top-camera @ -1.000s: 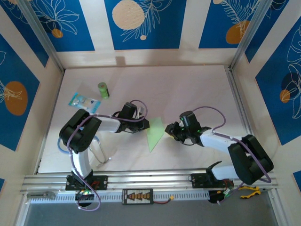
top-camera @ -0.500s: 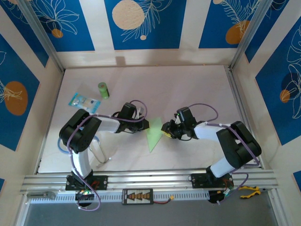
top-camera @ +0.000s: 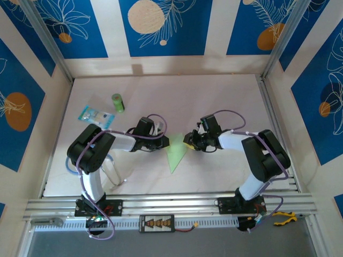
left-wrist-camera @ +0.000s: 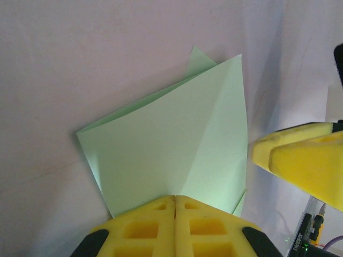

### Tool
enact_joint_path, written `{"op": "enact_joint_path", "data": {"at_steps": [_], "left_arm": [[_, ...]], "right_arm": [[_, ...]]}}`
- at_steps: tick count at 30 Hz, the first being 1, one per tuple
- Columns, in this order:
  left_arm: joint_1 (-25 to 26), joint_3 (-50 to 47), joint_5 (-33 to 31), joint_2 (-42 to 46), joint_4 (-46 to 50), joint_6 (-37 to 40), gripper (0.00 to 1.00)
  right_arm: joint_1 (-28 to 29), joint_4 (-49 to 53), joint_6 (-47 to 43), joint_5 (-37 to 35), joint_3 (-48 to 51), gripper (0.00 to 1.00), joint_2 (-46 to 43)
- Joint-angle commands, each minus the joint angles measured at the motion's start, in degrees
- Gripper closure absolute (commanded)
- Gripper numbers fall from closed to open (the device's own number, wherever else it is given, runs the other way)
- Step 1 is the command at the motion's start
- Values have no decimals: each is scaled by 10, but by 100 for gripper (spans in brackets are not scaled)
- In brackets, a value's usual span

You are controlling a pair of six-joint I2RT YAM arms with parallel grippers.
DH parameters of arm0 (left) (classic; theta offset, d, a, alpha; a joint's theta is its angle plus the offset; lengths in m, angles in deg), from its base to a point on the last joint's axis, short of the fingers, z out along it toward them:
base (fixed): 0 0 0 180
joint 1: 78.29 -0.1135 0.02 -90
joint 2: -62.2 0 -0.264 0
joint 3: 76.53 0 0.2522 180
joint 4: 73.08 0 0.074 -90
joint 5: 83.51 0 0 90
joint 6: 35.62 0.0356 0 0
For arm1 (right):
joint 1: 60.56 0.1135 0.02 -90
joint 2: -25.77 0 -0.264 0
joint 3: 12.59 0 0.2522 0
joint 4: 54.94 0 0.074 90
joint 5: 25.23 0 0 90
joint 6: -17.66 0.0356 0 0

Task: Fold a paper plane with a square sheet of paper (pick it up from the middle)
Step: Fold the wing for the fifth time at the center of the table.

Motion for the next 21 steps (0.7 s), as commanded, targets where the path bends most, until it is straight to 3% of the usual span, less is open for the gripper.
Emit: {"op": "enact_joint_path", "data": {"at_steps": [1,11,21], "left_arm": [[-7,-15,7,1,28,-4,93],[-9,-14,10,0,26,-3,93],[-12,-13,14,1,29,-1,93]], "right_arm": [[-6,16,-33,28,-20,67,19],[-5,20,-74,80,-36,68,51],[-9,-16,-76,136,5,68,18]]}}
